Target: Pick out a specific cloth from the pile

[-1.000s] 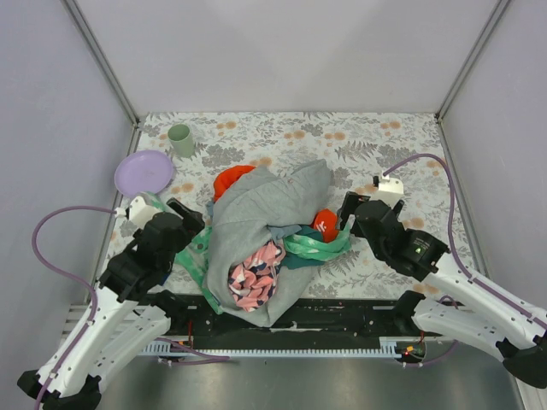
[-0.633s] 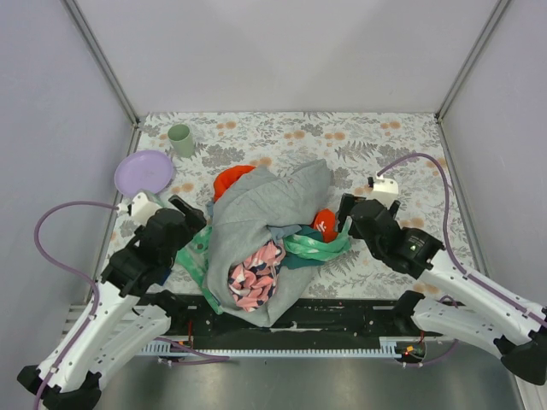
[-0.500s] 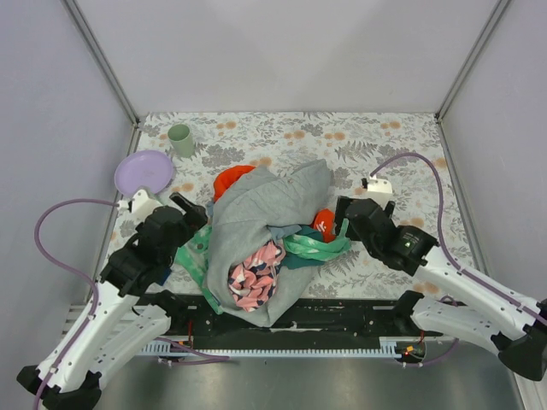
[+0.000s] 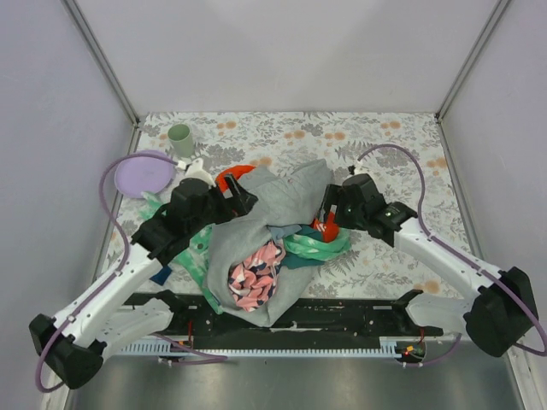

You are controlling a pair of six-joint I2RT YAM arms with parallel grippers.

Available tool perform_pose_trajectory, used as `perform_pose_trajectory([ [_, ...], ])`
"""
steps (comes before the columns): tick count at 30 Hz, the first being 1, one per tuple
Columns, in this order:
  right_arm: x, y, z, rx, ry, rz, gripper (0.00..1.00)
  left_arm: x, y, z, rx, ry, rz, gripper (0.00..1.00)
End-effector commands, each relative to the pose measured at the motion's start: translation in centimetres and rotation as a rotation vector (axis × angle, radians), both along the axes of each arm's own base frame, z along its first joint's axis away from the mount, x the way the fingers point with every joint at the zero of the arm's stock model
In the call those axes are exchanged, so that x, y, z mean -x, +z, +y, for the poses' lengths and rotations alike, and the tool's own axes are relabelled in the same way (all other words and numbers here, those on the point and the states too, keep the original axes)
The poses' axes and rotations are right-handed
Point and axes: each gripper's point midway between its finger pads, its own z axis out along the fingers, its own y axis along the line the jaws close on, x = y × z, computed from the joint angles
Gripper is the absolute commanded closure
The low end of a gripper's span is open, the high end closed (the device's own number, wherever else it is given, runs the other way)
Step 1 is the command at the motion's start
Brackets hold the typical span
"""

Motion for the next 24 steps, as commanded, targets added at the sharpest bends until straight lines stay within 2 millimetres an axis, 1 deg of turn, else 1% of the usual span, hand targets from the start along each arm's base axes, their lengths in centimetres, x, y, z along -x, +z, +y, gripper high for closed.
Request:
perform_pose_trajectory([
  [1,-1.0,-0.3,3.3,-0.097,0.105,0.003,0.08,0.0,2.6,-5.6,-0.08,-0.259,-0.132,0.01],
  [2,-0.7,-1.0,3.7,-0.111,0.125,0.028,0.1,-0.1,1.9,-6.1,-0.131,-0.258,-0.132,0.02],
  [4,-0.7,-2.1,3.7,-0.106,0.121,0.05,0.12,-0.1,1.2,-7.1,-0.209,-0.266,-0.134,0.02],
  [5,-0.9,-2.6,3.6,-0.106,0.113,0.053,0.14,-0.1,0.6,-7.5,-0.24,-0.269,-0.12,0.02],
  [6,-1.0,-3.0,3.6,-0.111,0.102,0.055,0.2,-0.1,0.1,-7.9,-0.258,-0.274,-0.106,0.01],
  [7,-1.0,-3.3,3.5,-0.113,0.097,0.056,0.34,-0.2,-0.4,-8.2,-0.274,-0.283,-0.093,0.01],
  [8,-1.0,-3.5,3.5,-0.114,0.093,0.062,0.42,-0.1,-0.7,-8.4,-0.285,-0.293,-0.087,0.02],
  [10,-0.7,-3.5,3.7,-0.121,0.113,0.074,0.54,-0.1,-1.6,-8.7,-0.303,-0.301,-0.067,0.02],
  [14,-0.1,-2.6,3.7,-0.128,0.147,0.058,0.86,-0.3,-2.8,-8.3,-0.336,-0.28,-0.048,0.02],
  [15,-0.2,-2.1,3.4,-0.119,0.148,0.038,0.92,-0.3,-3.0,-8.1,-0.343,-0.271,-0.042,0.01],
  [16,-0.4,-1.5,2.9,-0.098,0.138,0.019,1.0,-0.3,-3.3,-7.9,-0.352,-0.263,-0.035,0.02],
  [17,-0.6,-0.5,2.3,-0.073,0.129,-0.011,1.0,-0.3,-3.4,-7.8,-0.352,-0.258,-0.031,0.01],
  [18,-1.3,1.0,1.6,-0.039,0.105,-0.057,1.0,-0.3,-3.4,-7.7,-0.357,-0.257,-0.03,0.01],
  [19,-1.6,2.5,0.9,-0.009,0.098,-0.091,1.0,-0.3,-3.4,-7.6,-0.356,-0.248,-0.028,0.01],
  [20,-2.0,4.4,0.4,0.01,0.092,-0.134,1.0,-0.3,-3.5,-7.4,-0.359,-0.244,-0.027,0.01],
  [21,-2.2,6.0,0.1,0.02,0.087,-0.169,1.0,-0.3,-3.4,-7.4,-0.356,-0.242,-0.029,0.01],
  [24,-2.8,12.1,-0.2,0.0,0.098,-0.311,1.0,-0.2,-3.2,-7.2,-0.351,-0.233,-0.031,0.01],
])
